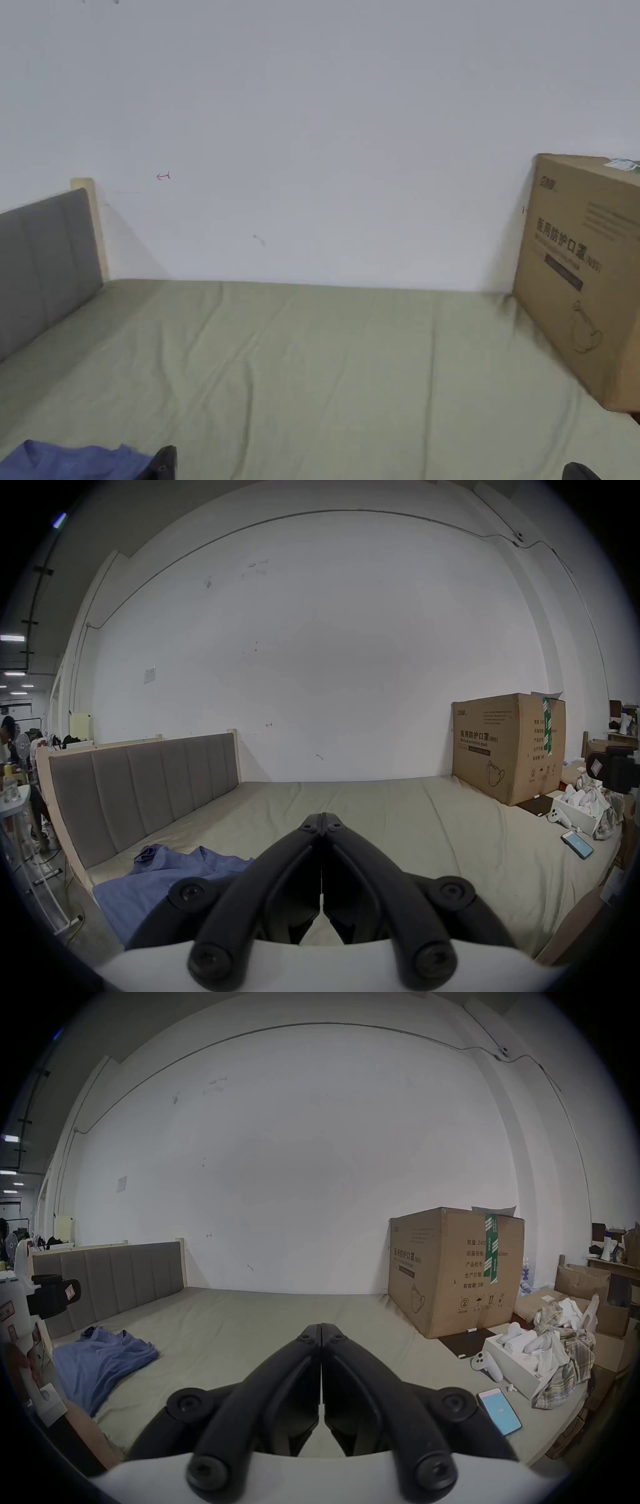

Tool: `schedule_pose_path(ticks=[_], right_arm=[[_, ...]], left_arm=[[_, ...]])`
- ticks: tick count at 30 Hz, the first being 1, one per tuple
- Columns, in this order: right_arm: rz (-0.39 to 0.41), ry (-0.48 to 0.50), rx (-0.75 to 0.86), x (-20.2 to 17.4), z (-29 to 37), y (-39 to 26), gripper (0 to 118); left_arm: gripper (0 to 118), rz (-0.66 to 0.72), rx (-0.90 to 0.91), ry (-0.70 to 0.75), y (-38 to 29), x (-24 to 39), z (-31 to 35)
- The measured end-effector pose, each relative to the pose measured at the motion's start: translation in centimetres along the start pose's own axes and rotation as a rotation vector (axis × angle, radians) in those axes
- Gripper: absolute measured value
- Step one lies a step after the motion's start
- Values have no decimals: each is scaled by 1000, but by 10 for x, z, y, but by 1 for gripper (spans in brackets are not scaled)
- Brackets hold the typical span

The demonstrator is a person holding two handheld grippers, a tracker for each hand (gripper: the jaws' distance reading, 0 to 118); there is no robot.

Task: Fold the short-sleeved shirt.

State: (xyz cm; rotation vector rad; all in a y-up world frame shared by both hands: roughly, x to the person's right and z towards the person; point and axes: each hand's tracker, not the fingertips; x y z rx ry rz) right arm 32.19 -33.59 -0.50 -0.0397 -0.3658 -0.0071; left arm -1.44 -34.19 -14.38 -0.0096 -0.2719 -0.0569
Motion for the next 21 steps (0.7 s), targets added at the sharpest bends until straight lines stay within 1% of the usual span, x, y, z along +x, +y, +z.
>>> schedule_pose_path(ticks=[12,14,15,16,17,18,19,20,21], right_arm=[[2,-7,1,2,-1,1,0],[49,-4,-24,-2,-6,4,0],[96,2,-40,-5,-8,5,0],[180,23,-57,-11,-10,8,0],[323,37,-58,-21,-11,9,0],[476,49,-63,-31,-11,9,0],[691,92,-90,-44,-13,4,0],[934,134,-130,-57,-15,-5,0],[1185,133,-125,-68,-13,-17,0]], left_arm=[[0,13,-19,3,1,-3,-4],[0,-32,-59,-42,5,-2,-8],[0,-101,-87,-57,7,1,-10],[0,-225,-105,-73,9,7,-12],[0,-369,-102,-84,9,14,-12],[0,-543,-99,-89,6,23,-12],[0,-750,-86,-93,3,35,-12],[0,-1007,-76,-110,-8,46,-11],[0,-1256,-35,-118,-24,56,-8]])
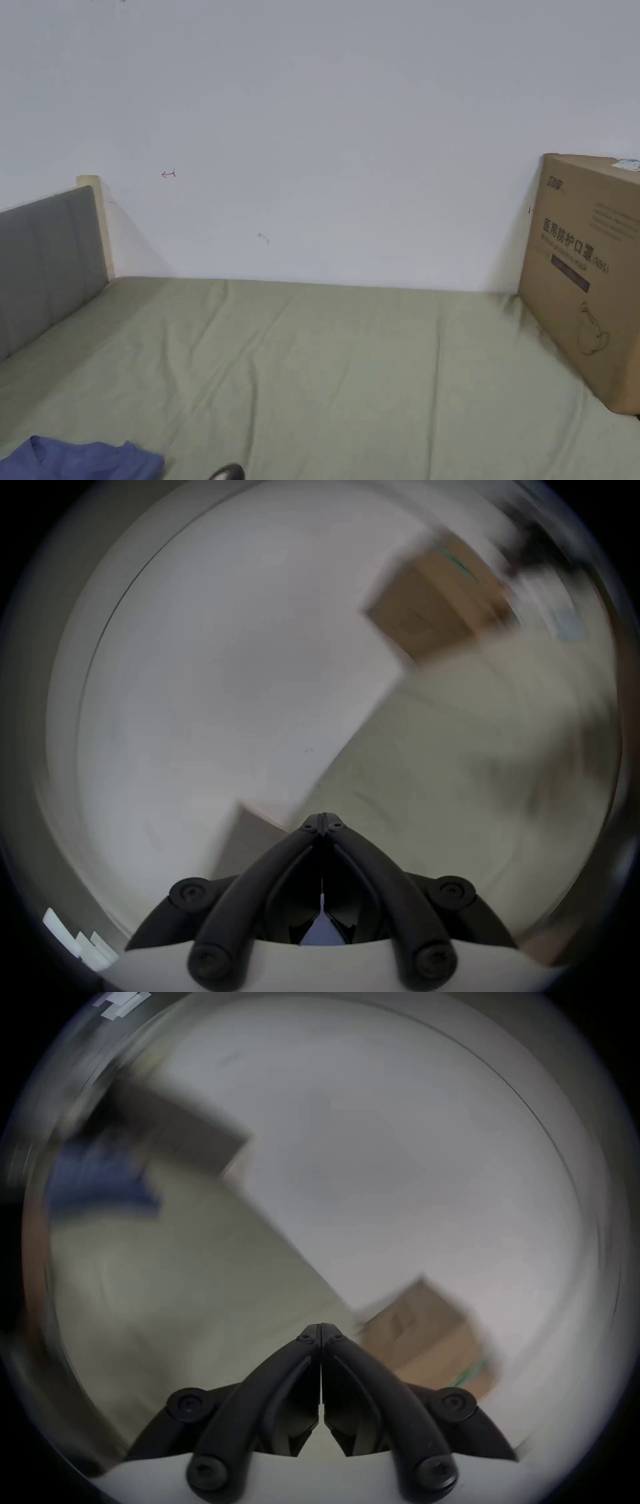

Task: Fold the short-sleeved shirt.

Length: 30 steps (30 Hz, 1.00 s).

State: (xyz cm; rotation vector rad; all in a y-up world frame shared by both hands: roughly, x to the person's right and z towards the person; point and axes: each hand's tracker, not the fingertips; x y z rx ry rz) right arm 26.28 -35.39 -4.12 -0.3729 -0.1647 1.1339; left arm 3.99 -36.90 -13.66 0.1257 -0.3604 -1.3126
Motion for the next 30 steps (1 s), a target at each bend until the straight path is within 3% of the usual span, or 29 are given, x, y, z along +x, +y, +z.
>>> schedule_pose_path(ticks=[1,2,3,4,6,7,9,10,11,12,13,14,16,19,30], right_arm=[[271,-72,39,-25,2,0,0],[455,-44,69,-39,2,-3,0],[490,12,62,-45,3,0,0],[526,60,59,-50,1,1,0],[403,67,82,-46,1,5,0],[262,52,87,-35,1,9,1],[-322,19,137,12,5,12,0],[-676,43,176,40,11,6,0],[-981,41,215,66,18,-5,0],[-1182,24,247,81,22,-15,0],[-1315,-4,280,88,22,-29,0],[-1369,-7,306,91,20,-40,0],[-1364,-80,247,88,14,-49,0],[-1331,-50,163,83,6,-61,0],[-1272,-47,103,60,2,-60,0]], left_arm=[[0,-270,31,14,0,21,1],[0,-457,59,2,0,37,2],[0,-507,57,-46,1,46,2],[0,-458,54,-100,6,51,3],[0,-205,76,-141,9,46,4],[0,-17,72,-127,12,33,5],[0,447,43,-65,11,-4,5],[0,750,51,-48,-2,-36,7],[0,1035,64,-30,-16,-58,10],[0,1262,110,-20,-32,-71,13],[0,1429,158,15,-46,-76,15],[0,1435,106,84,-50,-82,11],[0,1357,1,138,-52,-88,3],[0,1337,37,15,-51,-74,-7],[0,1323,20,18,-47,-60,-2]])
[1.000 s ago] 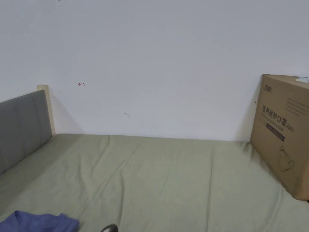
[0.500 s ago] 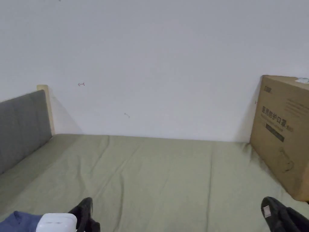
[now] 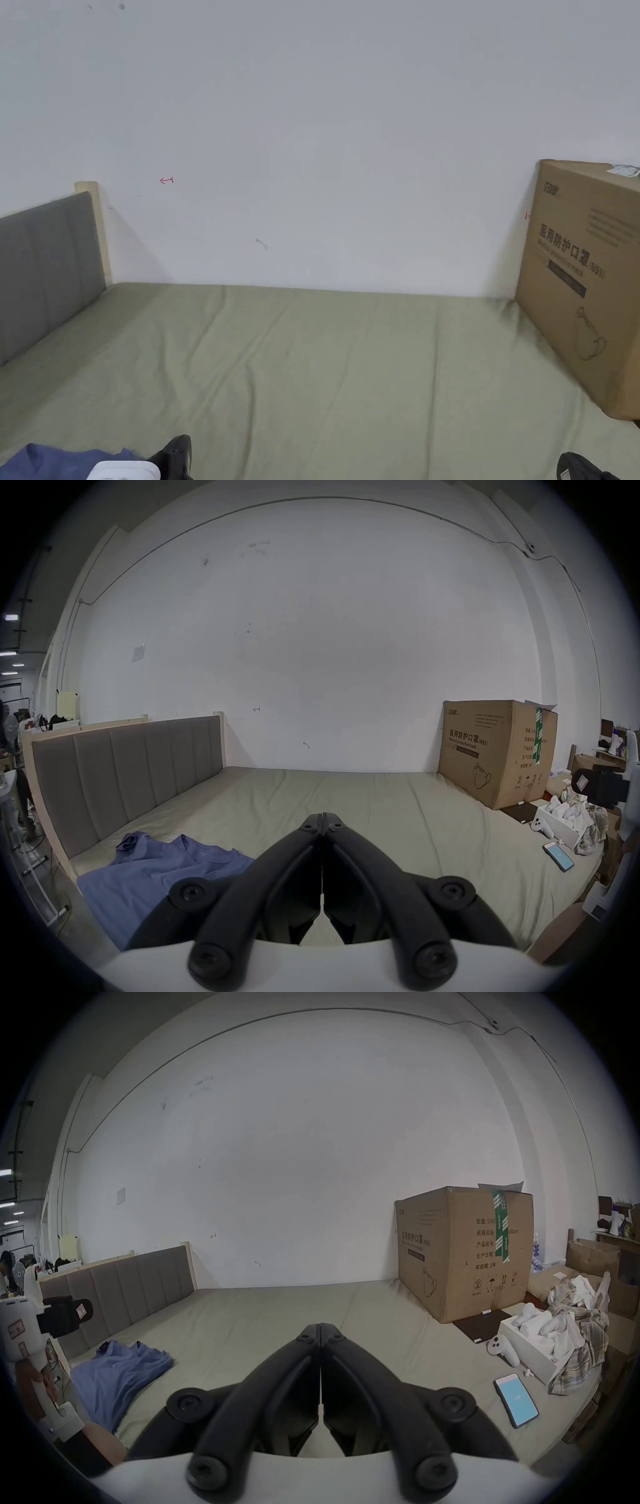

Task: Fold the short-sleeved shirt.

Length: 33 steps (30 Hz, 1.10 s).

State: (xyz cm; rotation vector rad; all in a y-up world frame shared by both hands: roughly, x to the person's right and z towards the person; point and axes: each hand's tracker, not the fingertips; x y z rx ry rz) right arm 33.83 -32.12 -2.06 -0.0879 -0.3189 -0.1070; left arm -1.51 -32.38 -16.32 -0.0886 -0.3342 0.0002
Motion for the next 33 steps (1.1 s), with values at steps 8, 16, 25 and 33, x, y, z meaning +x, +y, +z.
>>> schedule_pose_path(ticks=[8,16,25,33], right_arm=[[38,17,4,-8,8,9,0],[26,23,5,-11,17,20,0],[82,282,-28,-100,-2,11,0],[134,567,-91,-210,-39,-18,0]], left_arm=[[0,1,-16,-13,3,-2,4],[0,1,9,30,15,-13,23],[0,-11,-27,286,7,-88,95],[0,38,-124,491,-36,-170,126]])
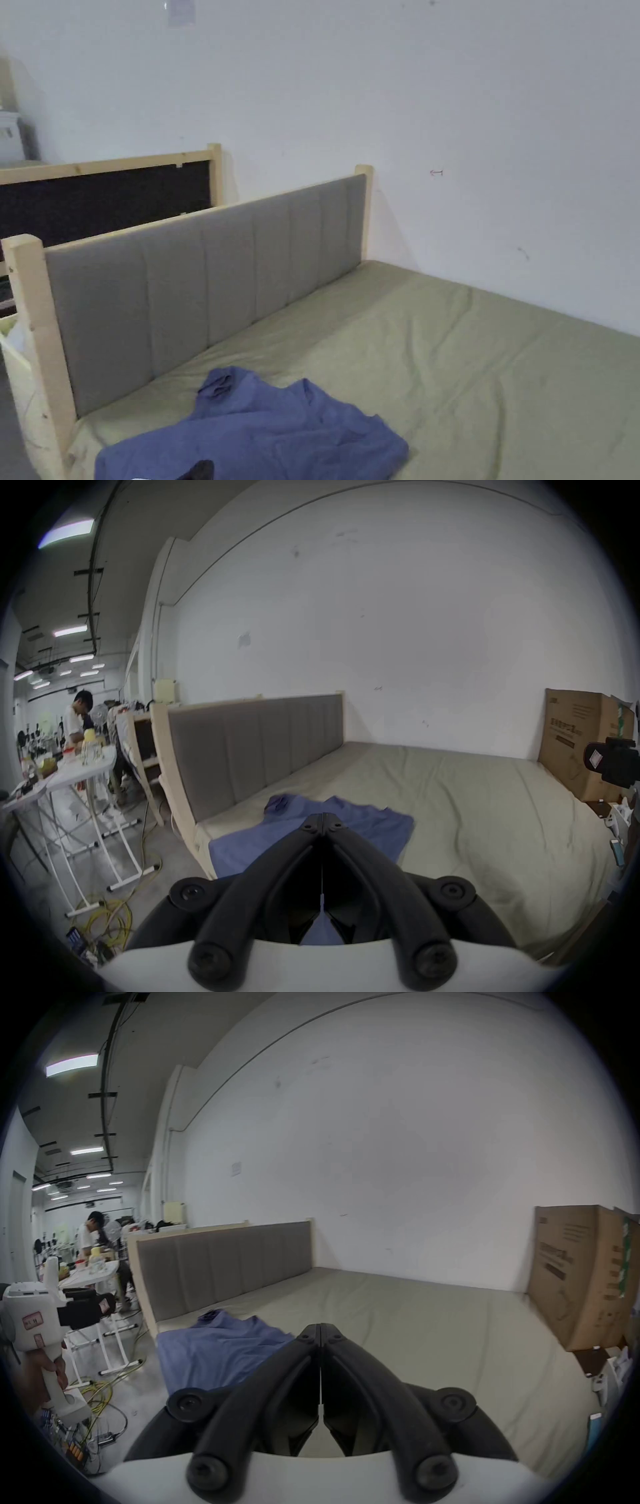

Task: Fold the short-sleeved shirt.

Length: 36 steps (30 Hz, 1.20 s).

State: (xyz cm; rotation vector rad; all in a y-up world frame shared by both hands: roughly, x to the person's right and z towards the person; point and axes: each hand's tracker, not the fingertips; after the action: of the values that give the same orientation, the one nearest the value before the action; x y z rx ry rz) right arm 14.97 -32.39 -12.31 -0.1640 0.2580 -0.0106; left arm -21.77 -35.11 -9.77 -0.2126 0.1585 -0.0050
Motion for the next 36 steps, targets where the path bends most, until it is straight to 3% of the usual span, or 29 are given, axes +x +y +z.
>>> schedule_pose_path(ticks=[6,10,13,15,16,17,19,20,28,30,32,33,36], right_arm=[[60,59,-107,2,-43,-29,0],[34,80,-155,26,-61,-46,0],[58,56,-202,40,-70,-56,0],[51,46,-222,48,-75,-63,0],[42,35,-237,52,-78,-66,0],[34,33,-248,55,-79,-69,0],[19,20,-262,60,-81,-75,0],[14,18,-267,61,-81,-78,0],[-40,9,-319,62,-74,-98,0],[-31,11,-319,62,-67,-96,0],[-16,7,-312,64,-59,-94,0],[-16,9,-309,66,-54,-93,0],[-38,-9,-305,76,-41,-90,0]], left_arm=[[0,-24,-216,-75,-44,19,-93],[0,-35,-280,-174,-37,50,-215],[0,4,-390,-265,-27,67,-310],[0,-24,-468,-251,-23,81,-356],[4,-21,-561,-279,-23,85,-378],[26,-5,-629,-286,-25,88,-391],[107,68,-750,-313,-35,87,-417],[116,74,-818,-322,-39,88,-426],[111,-57,-827,-249,-76,111,-438],[87,-156,-756,-218,-69,118,-428],[25,-218,-711,-233,-63,122,-426],[4,-260,-704,-227,-60,125,-424],[4,-288,-690,-239,-36,135,-407]])
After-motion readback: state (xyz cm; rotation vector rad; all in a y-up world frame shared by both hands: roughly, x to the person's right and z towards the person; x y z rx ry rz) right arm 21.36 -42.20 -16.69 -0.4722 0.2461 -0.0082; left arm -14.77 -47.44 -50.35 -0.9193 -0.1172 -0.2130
